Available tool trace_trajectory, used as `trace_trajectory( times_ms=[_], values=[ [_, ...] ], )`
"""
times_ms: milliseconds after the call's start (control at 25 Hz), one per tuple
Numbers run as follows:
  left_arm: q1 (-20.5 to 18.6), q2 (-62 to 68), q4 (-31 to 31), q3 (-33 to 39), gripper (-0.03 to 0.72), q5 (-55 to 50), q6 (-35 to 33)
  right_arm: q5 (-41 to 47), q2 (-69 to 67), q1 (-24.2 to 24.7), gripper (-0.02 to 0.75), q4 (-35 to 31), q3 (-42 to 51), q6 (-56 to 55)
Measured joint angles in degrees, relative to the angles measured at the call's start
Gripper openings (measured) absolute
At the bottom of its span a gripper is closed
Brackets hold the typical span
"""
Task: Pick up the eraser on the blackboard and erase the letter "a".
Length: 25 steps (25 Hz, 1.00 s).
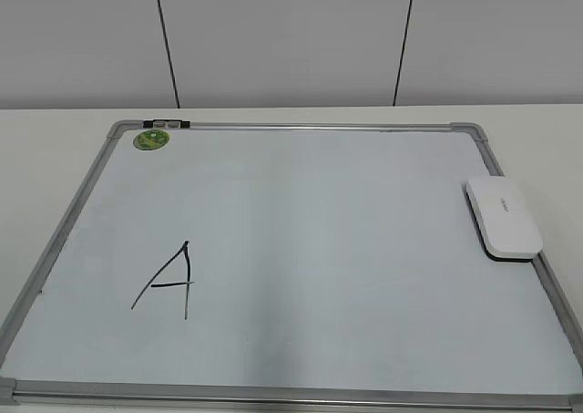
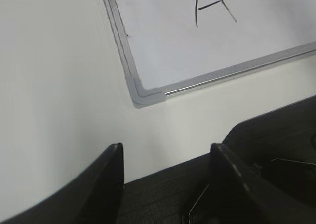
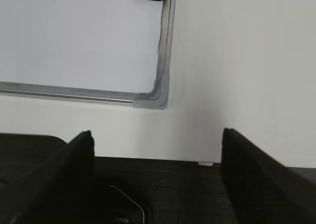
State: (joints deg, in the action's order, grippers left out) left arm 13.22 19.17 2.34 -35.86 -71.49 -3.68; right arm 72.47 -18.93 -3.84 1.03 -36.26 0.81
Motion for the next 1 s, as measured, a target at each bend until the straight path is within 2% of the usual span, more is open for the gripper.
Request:
trace_trajectory(
  times_ms=[280, 600, 1000],
  values=[
    [0.0, 0.0, -0.09, 4.64, 0.407, 4.56, 0.25, -2.97, 0.27, 0.0, 0.59, 1.51, 4.83, 0.0],
    [0.0, 0.0, -0.22, 6.52, 0.407, 8.39, 0.25, -6.96, 0.27, 0.0, 0.59, 1.51, 8.02, 0.0],
    [0.0, 0.0, -0.22, 6.56, 0.407, 8.73, 0.25, -7.33, 0.27, 0.0, 0.589, 1.51, 8.35, 0.0]
  ],
)
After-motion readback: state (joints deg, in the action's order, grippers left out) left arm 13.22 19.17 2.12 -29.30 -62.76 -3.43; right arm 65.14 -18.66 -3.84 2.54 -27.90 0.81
